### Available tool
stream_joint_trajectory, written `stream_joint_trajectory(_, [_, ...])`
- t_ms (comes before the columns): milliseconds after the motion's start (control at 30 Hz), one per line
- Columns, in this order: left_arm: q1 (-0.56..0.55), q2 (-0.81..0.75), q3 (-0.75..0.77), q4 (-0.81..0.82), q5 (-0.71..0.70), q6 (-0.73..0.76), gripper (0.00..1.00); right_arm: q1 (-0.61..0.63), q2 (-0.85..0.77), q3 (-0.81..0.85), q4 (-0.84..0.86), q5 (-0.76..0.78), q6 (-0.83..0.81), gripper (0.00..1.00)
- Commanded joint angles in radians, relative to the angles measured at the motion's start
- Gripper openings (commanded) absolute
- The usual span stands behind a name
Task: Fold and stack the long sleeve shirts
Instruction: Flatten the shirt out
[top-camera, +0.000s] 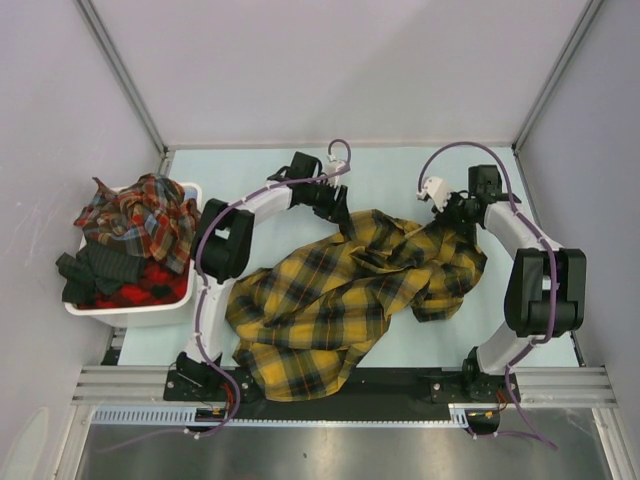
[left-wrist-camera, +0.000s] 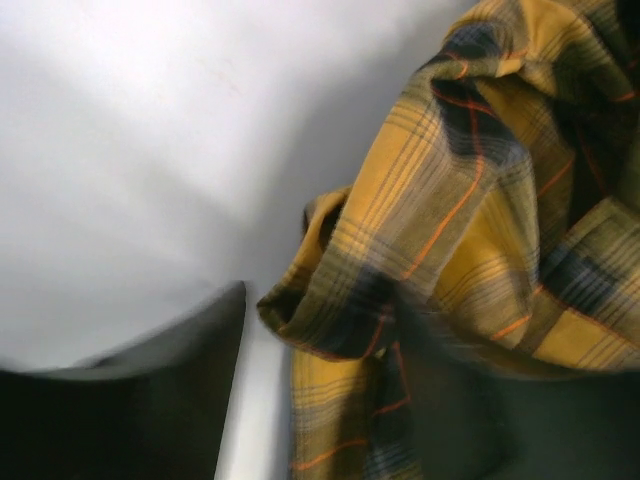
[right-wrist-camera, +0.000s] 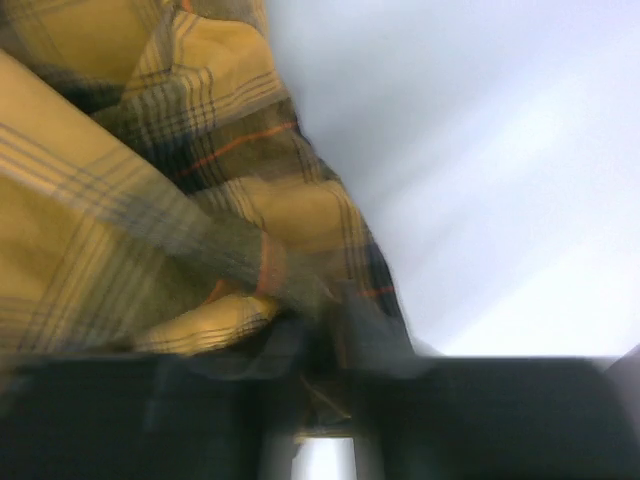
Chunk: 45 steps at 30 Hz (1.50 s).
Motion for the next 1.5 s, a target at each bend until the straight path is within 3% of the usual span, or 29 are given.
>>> stream_joint_trajectory(0, [-0.007,0.014,0.082,0.021,0.094,-0.041,0.21,-0.004,-0.048,0.104,0.041,0.005,0.098,0.0])
stream_joint_trajectory(33, [-0.002,-0.001,0.085,0.018,0.097,-0.044,0.09,-0.019,-0.074,0.117,0.039,-0.012,0.128,0.0])
stream_joint_trajectory(100, [0.03,-0.086,0.059,0.033,0.094,-0.067,0.0,-0.068,-0.152,0.146,0.041,-0.05,0.233,0.0])
stream_joint_trajectory(300, [0.188,-0.451,-0.149,0.165,0.07,-0.129,0.0,-0.277,-0.261,0.251,0.013,-0.269,0.543,0.0])
stream_joint_trajectory(467, [0.228,-0.719,-0.245,0.06,0.021,-0.012,0.0,-0.374,-0.278,0.365,-0.008,-0.42,0.752,0.0])
stream_joint_trajectory(633, [0.23,-0.889,-0.28,-0.042,-0.036,0.11,0.0,-0.446,-0.266,0.555,0.033,-0.529,0.992,0.0])
stream_joint_trajectory(767, [0.216,-1.038,-0.289,-0.101,-0.098,0.224,0.0,-0.47,-0.251,0.676,0.062,-0.558,1.087,0.0])
stream_joint_trajectory(933, [-0.001,-1.121,-0.357,-0.279,-0.184,0.371,0.0,-0.47,-0.257,0.671,-0.09,-0.534,0.992,0.0])
stream_joint_trajectory(1033, [-0.185,-1.158,-0.516,-0.319,-0.188,0.443,0.0,-0.49,-0.287,0.596,-0.265,-0.527,0.828,0.0])
stream_joint_trajectory(1067, [-0.217,-1.173,-0.562,-0.327,-0.165,0.463,0.0,-0.499,-0.301,0.565,-0.311,-0.527,0.691,0.0])
stream_joint_trajectory(1167, [-0.342,-1.172,-0.802,-0.33,-0.173,0.505,0.0,-0.5,-0.387,0.387,-0.434,-0.46,0.494,0.0])
stream_joint_trajectory(1200, [-0.381,-1.167,-0.847,-0.327,-0.206,0.52,0.0,-0.5,-0.407,0.3,-0.462,-0.419,0.362,0.0])
stream_joint_trajectory(1267, [-0.462,-1.117,-0.933,-0.329,-0.211,0.545,0.01,-0.5,-0.459,0.22,-0.508,-0.377,0.282,0.0])
stream_joint_trajectory(1333, [-0.472,-1.062,-0.952,-0.324,-0.178,0.533,0.11,-0.501,-0.497,0.138,-0.548,-0.345,0.173,0.0])
stream_joint_trajectory(1367, [-0.468,-1.051,-0.952,-0.326,-0.167,0.528,0.28,-0.501,-0.51,0.118,-0.548,-0.337,0.159,0.0])
stream_joint_trajectory(1433, [-0.424,-1.063,-0.943,-0.324,-0.118,0.531,0.43,-0.5,-0.536,0.085,-0.582,-0.334,0.097,0.0])
stream_joint_trajectory(1467, [-0.392,-1.074,-0.923,-0.316,-0.095,0.531,0.58,-0.5,-0.541,0.08,-0.594,-0.339,0.085,0.0])
